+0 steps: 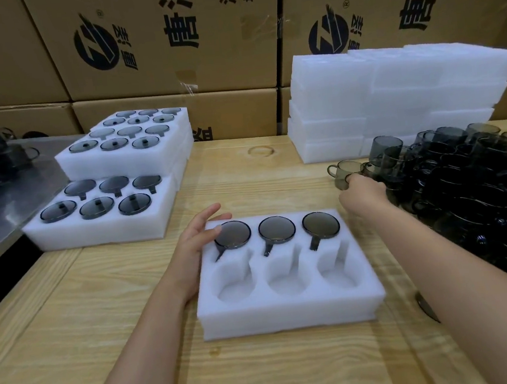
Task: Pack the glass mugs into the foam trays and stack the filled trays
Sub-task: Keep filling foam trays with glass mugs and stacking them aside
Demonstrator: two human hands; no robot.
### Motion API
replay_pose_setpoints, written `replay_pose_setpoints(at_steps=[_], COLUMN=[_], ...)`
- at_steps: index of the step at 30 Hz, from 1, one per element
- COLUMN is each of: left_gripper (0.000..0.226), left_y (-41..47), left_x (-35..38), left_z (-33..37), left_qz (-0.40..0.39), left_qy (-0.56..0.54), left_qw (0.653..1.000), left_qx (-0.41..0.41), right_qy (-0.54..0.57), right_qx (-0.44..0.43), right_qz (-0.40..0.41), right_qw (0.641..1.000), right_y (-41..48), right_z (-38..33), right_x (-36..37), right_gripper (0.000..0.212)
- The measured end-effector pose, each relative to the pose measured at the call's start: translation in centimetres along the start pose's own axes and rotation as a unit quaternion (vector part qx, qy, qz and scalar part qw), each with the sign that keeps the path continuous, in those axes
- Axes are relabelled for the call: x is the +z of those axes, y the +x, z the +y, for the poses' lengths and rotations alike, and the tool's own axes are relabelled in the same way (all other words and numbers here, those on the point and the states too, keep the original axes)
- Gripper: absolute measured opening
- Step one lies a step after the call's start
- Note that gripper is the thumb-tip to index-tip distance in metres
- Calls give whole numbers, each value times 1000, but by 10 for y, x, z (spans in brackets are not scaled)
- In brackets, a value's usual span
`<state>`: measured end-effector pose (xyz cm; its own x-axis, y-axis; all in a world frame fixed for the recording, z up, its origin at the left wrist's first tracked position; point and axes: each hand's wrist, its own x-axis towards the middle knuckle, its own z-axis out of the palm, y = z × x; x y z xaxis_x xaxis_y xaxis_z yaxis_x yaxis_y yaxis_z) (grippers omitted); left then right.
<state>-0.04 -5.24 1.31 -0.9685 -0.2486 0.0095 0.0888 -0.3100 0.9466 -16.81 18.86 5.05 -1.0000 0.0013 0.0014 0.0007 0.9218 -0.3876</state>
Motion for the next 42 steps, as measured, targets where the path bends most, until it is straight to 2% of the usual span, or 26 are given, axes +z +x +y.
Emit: replay_pose_setpoints(at_steps=[5,9,13,15,17,20,22,27,30,34,36,39,42], left_gripper=[60,59,57,52,41,47,53,83,72,64,64,60,66], left_y=[-2,-2,-3,-3,-3,-9,-18,-25,-21,-19,-22,-26,-28], left_x=[2,2,1,1,1,7,22,79,100,105,108,114,117], left_z=[1,2,2,5,10,24,33,28,20,14,13,10,8], left_qz=[16,27,30,30,42,52,9,-155,-161,-112,-112,-106,-97], left_qy=[-13,-23,-23,-5,74,293,375,470,468,413,397,395,398], left_qw=[1000,999,999,1000,995,939,901,854,852,881,884,877,881], left_qx=[-14,-18,-14,-1,51,174,216,158,172,202,220,250,237], right_qy=[15,0,22,54,74,107,132,178,198,251,277,317,359], right_qx=[6,-3,-31,-55,-84,-132,-189,-343,-400,-400,-377,-334,-305], right_qz=[39,68,89,108,132,164,174,185,173,180,177,136,83], right_qw=[999,998,995,991,985,972,957,904,878,863,866,877,878], right_y=[-6,-18,-37,-50,-64,-87,-106,-142,-144,-143,-144,-143,-140], right_z=[2,3,8,9,7,2,-1,3,9,14,15,17,22], right_x=[1,-5,-14,-21,-30,-41,-41,-22,-14,-15,-16,-19,-21], right_gripper=[25,30,22,21,21,21,18,17,15,8,14,18,22])
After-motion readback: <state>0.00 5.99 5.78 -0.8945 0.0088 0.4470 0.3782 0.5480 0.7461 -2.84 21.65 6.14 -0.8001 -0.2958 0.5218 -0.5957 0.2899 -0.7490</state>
